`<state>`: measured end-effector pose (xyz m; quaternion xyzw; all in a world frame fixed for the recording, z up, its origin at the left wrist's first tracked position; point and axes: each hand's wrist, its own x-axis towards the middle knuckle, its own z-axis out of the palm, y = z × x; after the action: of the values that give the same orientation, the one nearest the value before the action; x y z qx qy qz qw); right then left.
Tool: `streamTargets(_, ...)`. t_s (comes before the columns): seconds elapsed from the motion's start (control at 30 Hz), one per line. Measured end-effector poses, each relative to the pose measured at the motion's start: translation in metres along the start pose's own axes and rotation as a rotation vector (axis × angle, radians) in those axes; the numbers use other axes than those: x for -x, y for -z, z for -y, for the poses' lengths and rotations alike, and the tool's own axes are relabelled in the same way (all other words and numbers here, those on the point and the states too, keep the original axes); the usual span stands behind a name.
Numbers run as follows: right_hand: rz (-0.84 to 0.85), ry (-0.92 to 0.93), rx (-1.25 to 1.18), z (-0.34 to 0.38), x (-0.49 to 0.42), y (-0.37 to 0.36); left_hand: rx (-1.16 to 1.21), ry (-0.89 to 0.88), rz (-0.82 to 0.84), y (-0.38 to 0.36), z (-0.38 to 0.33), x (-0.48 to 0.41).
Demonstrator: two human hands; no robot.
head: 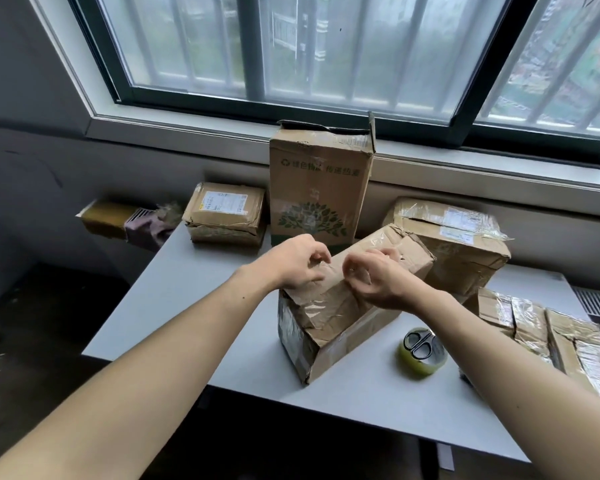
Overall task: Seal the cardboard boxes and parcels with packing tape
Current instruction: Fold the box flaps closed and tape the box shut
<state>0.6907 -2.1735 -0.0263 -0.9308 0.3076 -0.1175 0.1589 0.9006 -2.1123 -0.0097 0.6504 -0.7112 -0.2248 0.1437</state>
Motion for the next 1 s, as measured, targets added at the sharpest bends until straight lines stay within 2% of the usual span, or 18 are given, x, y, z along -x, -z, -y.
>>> streamTargets(0.23,-0.093,0.126,0.023,-0.005,0.016,0.007,-0.15,-0.135,0.202,-0.008,-0.03,-0.041)
streamTargets(0.37,-0.2,0.06,0.14,-0.009,0.03,0.011,-0.29,-0.028,0.362,-0.015,-0.045,-0.052)
streamTargets(0.5,-0.289,-0.01,0.191,-0.014,0.035,0.014,-0.256,0.018,0.311,-0.014,-0.056,-0.053)
streamTargets(0.6,-0.283,-0.013,0.107,-0.02,0.039,0.012,-0.29,0.06,0.283,-0.009,-0.061,-0.051)
streamTargets(0.7,-0.256,-0.05,0.002,-0.025,0.044,0.015,-0.553,-0.11,0.15,-0.016,-0.065,-0.057)
streamTargets(0.77,-0.249,-0.069,-0.032,-0.029,0.048,0.019,-0.559,-0.271,0.09,-0.025,-0.064,-0.065)
streamTargets(0.87,-0.304,-0.158,-0.109,-0.038,0.06,0.018,-0.504,-0.413,0.189,-0.042,-0.064,-0.075)
streamTargets(1.0,-0.425,-0.281,-0.278,-0.04,0.077,0.009,-0.46,-0.473,0.223,-0.056,-0.072,-0.079)
